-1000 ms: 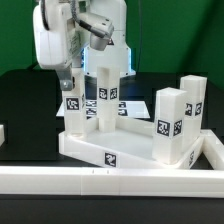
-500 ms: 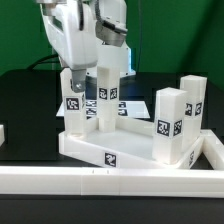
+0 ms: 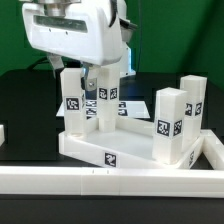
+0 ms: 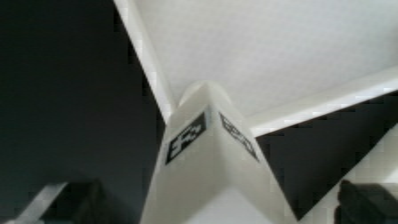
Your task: Assemble desk
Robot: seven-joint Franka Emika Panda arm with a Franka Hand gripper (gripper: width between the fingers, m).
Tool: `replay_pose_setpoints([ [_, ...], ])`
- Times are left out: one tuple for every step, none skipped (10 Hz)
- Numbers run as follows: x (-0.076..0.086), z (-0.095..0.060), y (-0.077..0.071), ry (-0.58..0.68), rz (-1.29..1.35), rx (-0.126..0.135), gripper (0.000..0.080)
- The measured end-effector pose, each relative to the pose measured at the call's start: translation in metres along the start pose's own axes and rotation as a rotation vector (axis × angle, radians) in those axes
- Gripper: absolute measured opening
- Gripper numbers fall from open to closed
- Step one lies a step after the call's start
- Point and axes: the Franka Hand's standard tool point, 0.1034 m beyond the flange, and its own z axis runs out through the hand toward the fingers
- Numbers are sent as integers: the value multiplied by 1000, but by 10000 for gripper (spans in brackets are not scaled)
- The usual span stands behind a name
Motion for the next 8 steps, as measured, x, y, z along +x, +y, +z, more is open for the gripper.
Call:
replay_pose_setpoints([
  [1, -1, 0, 1, -76, -1, 649],
  [0, -1, 0, 0, -131, -1, 649],
  [1, -1, 0, 3, -232, -6, 649],
  [1, -1, -1, 4, -309, -8, 649],
  [0, 0, -2, 4, -369, -11, 649],
  [0, 0, -1, 4, -457, -20, 649],
  [1, 0, 0, 9, -543, -23, 649],
  [1, 1, 1, 13, -609, -24, 649],
])
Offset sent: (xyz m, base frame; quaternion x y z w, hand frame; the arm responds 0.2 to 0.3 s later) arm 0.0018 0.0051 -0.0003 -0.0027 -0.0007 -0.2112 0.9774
